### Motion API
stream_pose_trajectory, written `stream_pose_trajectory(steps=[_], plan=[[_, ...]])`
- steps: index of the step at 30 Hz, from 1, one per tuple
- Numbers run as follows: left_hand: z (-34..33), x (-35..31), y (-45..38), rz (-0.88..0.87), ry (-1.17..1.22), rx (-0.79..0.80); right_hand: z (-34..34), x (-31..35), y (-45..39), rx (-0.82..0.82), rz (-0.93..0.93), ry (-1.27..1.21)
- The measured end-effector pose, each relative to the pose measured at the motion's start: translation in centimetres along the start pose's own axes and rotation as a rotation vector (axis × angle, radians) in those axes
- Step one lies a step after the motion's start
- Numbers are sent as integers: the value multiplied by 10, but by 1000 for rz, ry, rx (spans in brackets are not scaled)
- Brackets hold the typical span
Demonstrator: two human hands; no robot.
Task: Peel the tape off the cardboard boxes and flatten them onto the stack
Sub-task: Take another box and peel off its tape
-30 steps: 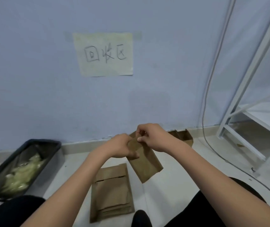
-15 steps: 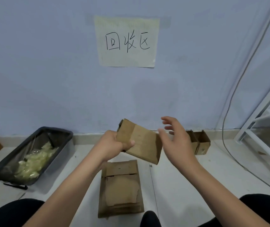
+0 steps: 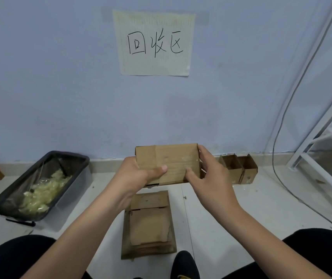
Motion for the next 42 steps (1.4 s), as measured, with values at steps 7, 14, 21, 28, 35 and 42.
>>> stream_pose_trajectory(steps=[7, 14, 21, 28, 35, 42], plan=[[-12, 3, 2, -86, -10, 15, -1, -2, -1, -36, -4, 43], [-13, 4, 3, -107, -26, -5, -4, -6, -4, -26, -8, 61], [-16, 8, 3, -84, -36, -34, -6, -9, -6, -56, -8, 145], [-11, 1, 3, -69, 40, -31, 2, -2, -6, 26, 28, 38], [-6, 1, 0, -66, 44, -29, 4, -14, -10, -22, 92, 152], [-10, 5, -3, -54, -7, -20, -3, -19, -7, 127, 257, 427]])
Point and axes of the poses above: each hand's wrist, its own y-axis away from the middle knuckle, its own z-axis out of the back of the hand, x = y × z, the point moved 1 cm from there along -y, towards the middle knuckle, and after that the axes turned 13 degrees about z, right-handed, at the moved point
